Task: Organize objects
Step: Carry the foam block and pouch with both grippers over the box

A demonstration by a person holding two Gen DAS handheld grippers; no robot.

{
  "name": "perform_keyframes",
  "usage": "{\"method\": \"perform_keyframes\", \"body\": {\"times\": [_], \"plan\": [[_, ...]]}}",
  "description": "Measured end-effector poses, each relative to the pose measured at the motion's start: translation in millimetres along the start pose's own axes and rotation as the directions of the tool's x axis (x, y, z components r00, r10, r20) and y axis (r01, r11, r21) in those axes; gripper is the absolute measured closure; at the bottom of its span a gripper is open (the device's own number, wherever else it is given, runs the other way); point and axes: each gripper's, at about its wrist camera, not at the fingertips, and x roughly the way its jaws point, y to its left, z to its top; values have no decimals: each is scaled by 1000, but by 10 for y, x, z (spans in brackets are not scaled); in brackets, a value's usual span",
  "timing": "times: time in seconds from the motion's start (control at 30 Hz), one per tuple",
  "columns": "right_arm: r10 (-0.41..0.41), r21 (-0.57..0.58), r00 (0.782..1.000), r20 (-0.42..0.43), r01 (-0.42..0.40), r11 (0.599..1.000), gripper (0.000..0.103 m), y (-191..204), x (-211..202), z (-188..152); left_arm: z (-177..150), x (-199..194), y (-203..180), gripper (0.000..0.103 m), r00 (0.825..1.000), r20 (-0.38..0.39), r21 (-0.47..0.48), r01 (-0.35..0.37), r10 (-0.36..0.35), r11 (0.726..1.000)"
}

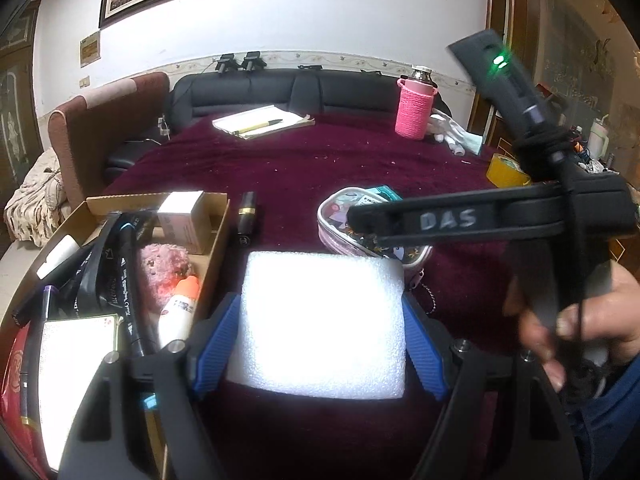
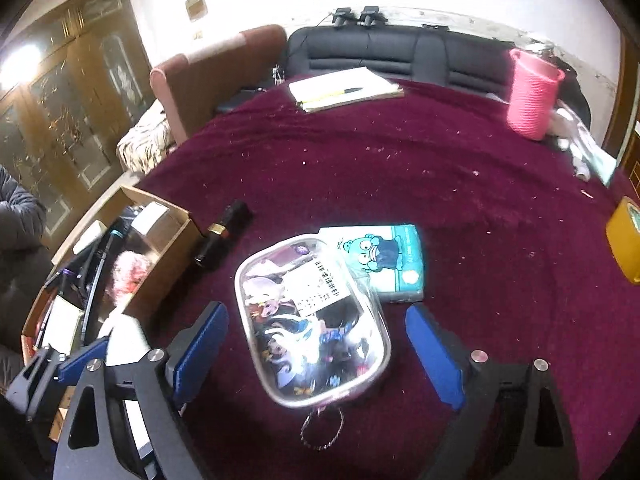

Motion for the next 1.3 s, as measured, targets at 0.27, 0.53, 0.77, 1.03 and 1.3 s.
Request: {"method": "perform_keyframes", "body": {"times": [0.27,0.53,0.77,1.03,1.3], "plan": [[-7,-28,1000,-27,6,1000,14,-18,120,-126,-17,34,-7,26,1000,-30,6,9,-9,1000],[35,99,999,-34,-31,995,15,-275,-24,-180,-10,75,-16,26,999,-53,2,6,-5,1000],[85,250,996,6,-84,964,15,-533,-138,-197,-9,96,-18,26,998,-59,0,2,-2,1000],[154,353,985,75,-171,920,15,-602,-356,-228,-5,89,-20,26,999,-49,0,9,-9,1000],[180,401,975,127,-217,890,15,-454,-620,-423,52,-207,8,26,999,1,-12,53,-53,999]]}}
